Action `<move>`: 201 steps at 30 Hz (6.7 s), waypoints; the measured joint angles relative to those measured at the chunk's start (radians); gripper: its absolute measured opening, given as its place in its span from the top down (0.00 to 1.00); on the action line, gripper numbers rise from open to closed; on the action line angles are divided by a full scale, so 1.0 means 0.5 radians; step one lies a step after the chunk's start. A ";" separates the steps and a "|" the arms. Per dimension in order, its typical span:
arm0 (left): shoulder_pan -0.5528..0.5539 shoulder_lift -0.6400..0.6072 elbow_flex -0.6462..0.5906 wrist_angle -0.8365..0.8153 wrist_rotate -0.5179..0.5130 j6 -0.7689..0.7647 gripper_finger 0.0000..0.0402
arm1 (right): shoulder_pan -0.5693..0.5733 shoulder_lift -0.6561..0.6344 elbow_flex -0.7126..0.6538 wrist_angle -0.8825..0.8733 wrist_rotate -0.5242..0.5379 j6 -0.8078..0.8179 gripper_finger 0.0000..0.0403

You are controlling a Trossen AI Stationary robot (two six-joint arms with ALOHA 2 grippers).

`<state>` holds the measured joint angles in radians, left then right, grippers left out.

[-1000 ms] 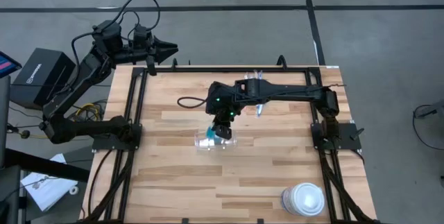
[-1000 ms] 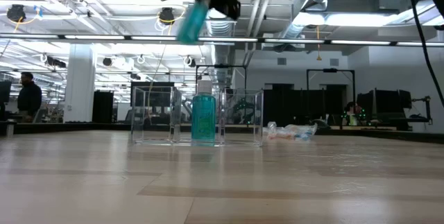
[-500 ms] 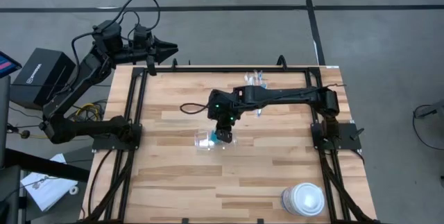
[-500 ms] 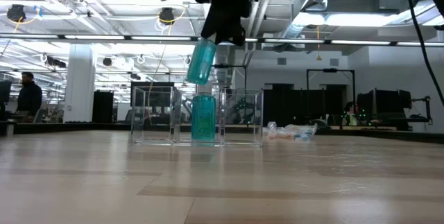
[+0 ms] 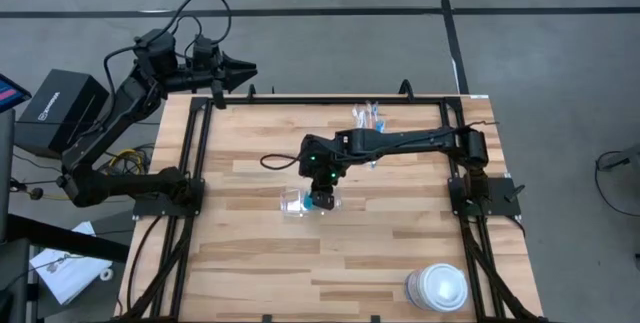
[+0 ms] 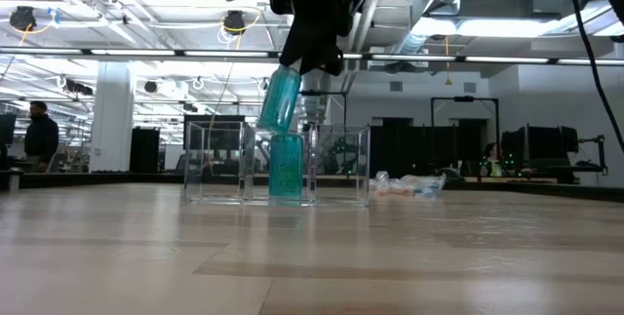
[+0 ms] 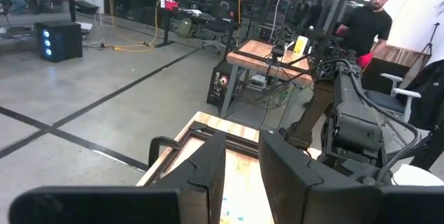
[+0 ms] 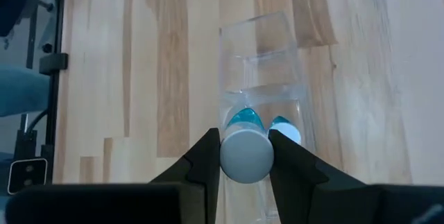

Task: Pick & Place toothbrushing station
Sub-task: Put the blue mouthwash into the transparent organizer, then put the top left orange toothbrush into the transparent organizer

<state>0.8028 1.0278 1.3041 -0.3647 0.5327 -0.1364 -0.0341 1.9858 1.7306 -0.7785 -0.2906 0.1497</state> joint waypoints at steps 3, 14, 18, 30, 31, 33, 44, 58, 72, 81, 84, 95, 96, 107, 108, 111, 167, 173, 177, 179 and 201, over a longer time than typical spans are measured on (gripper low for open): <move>0.000 0.003 -0.001 0.003 0.000 0.005 0.80 | -0.002 0.000 0.000 0.005 0.047 0.000 0.79; 0.000 0.003 -0.001 0.015 0.000 0.048 0.80 | -0.015 0.000 0.000 0.012 0.173 0.068 0.79; 0.000 0.003 -0.001 0.014 0.000 0.048 0.80 | 0.003 0.000 0.000 0.012 0.166 0.117 0.79; 0.000 0.003 -0.001 0.021 0.033 0.048 0.80 | 0.108 0.000 0.001 0.012 0.162 0.227 0.79; 0.000 0.003 -0.001 0.028 0.033 0.048 0.80 | 0.105 0.000 0.001 0.012 0.163 0.228 0.79; 0.000 0.003 -0.001 0.032 0.033 0.051 0.80 | 0.097 0.000 0.002 0.012 0.163 0.243 0.79; 0.000 0.003 -0.001 0.040 0.051 0.099 0.80 | 0.091 0.000 0.002 0.011 0.218 0.272 0.79; -0.001 0.003 -0.001 0.046 0.082 0.108 0.80 | 0.105 0.126 0.011 0.049 0.241 0.295 0.79; 0.000 0.003 -0.001 0.046 0.090 0.146 0.80 | 0.090 0.129 0.005 0.041 0.257 0.300 0.79; -0.001 0.003 -0.001 0.048 0.090 0.146 0.80 | 0.075 0.129 0.005 0.065 0.286 0.296 0.79; -0.001 0.003 -0.001 0.051 0.091 0.146 0.80 | 0.076 0.129 0.005 0.065 0.302 0.294 0.79; -0.001 0.003 -0.001 0.063 0.119 0.145 0.80 | 0.075 0.129 0.004 0.064 0.311 0.294 0.79; 0.000 0.003 -0.001 0.063 0.119 0.145 0.80 | 0.075 0.129 0.004 0.064 0.307 0.293 0.79; -0.001 0.003 -0.001 0.065 0.119 0.146 0.80 | 0.079 0.129 0.003 0.062 0.259 0.268 0.76; -0.001 0.003 -0.001 0.066 0.119 0.146 0.80 | 0.079 0.129 0.003 0.062 0.257 0.261 0.74; 0.000 0.003 -0.001 0.066 0.119 0.145 0.80 | 0.079 0.129 0.003 0.062 0.256 0.255 0.72; 0.002 0.129 0.004 -0.201 0.140 0.201 0.80 | -0.268 0.127 0.976 -0.274 0.547 0.002 0.62; -0.069 0.419 -0.065 -0.487 0.036 0.426 0.80 | -0.529 0.127 1.162 -0.720 0.789 0.199 0.61; -0.086 0.604 -0.094 -0.393 0.031 0.472 0.80 | -0.650 0.113 1.181 -1.103 0.914 0.363 0.62; -0.098 0.714 -0.099 -0.345 0.045 0.439 0.80 | -0.693 0.110 1.180 -1.182 0.962 0.401 0.63; -0.162 1.272 -0.101 0.050 -0.130 0.047 0.80 | -1.213 0.120 0.483 -0.875 0.421 0.363 0.63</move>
<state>0.7219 1.6638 1.2533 -0.3399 0.4676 -0.1127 -0.6406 2.0457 1.9720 -1.2159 -0.0800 0.3314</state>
